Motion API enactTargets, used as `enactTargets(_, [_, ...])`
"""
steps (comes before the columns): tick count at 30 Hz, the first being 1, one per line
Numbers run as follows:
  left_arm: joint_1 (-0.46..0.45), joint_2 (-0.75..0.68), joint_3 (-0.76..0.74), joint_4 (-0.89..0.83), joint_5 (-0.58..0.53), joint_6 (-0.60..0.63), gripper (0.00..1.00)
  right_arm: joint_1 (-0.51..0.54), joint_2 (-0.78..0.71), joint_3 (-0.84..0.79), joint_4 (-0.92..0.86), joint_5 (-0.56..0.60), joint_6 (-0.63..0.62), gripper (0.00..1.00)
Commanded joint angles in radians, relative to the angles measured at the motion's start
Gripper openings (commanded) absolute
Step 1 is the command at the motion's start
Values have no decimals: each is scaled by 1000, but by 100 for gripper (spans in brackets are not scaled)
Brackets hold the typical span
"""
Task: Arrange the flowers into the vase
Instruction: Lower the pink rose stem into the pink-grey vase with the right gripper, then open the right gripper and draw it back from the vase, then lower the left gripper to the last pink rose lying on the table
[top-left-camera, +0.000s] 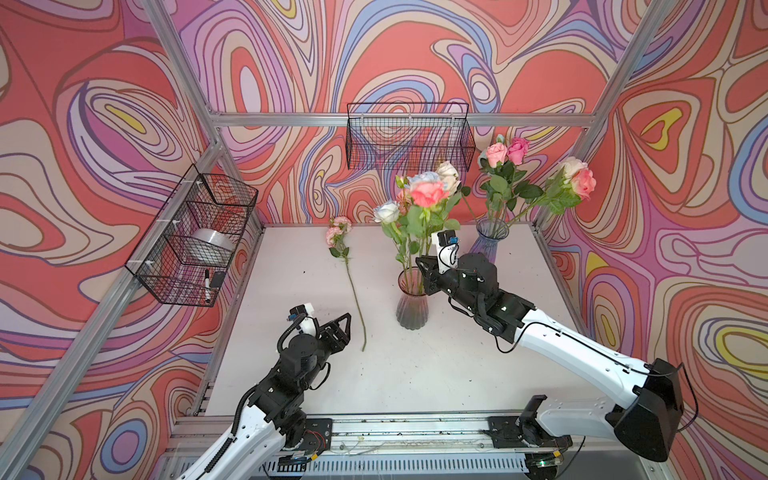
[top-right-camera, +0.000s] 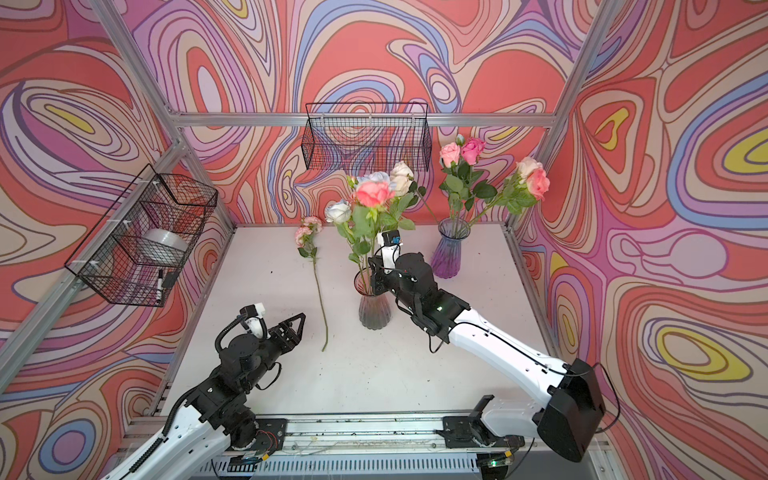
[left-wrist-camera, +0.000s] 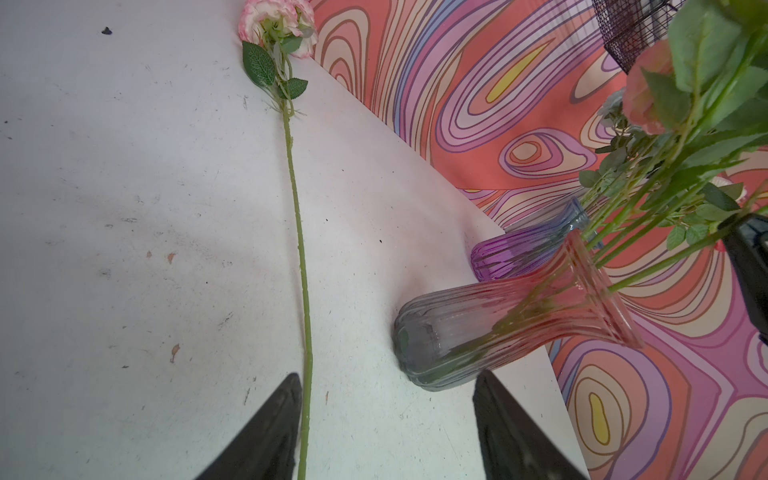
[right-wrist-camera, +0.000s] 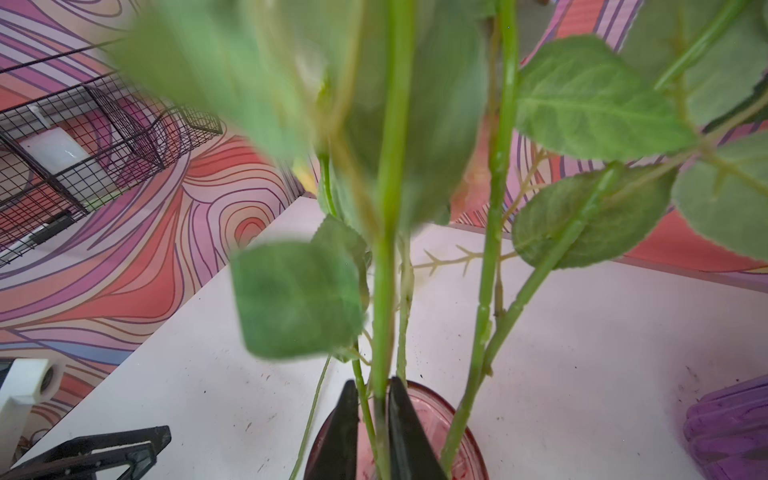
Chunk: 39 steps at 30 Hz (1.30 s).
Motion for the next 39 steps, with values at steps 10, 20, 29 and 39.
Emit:
enactTargets(10, [-2,5,-7,27,-11,-8,66,-1,-47,-7,-41,-16,12,21])
enactTargets(20, [-2,47,19,8,-12,10,66,0,-123,10,-73,-21,22,21])
enactTargets(29, [-2,119,61,-52,-67,44,65,0,-221,-73,-98,85,23,21])
enactTargets(39, [-2,340,238,-223,-148,107,66,0,-373,-352,31,329,153,27])
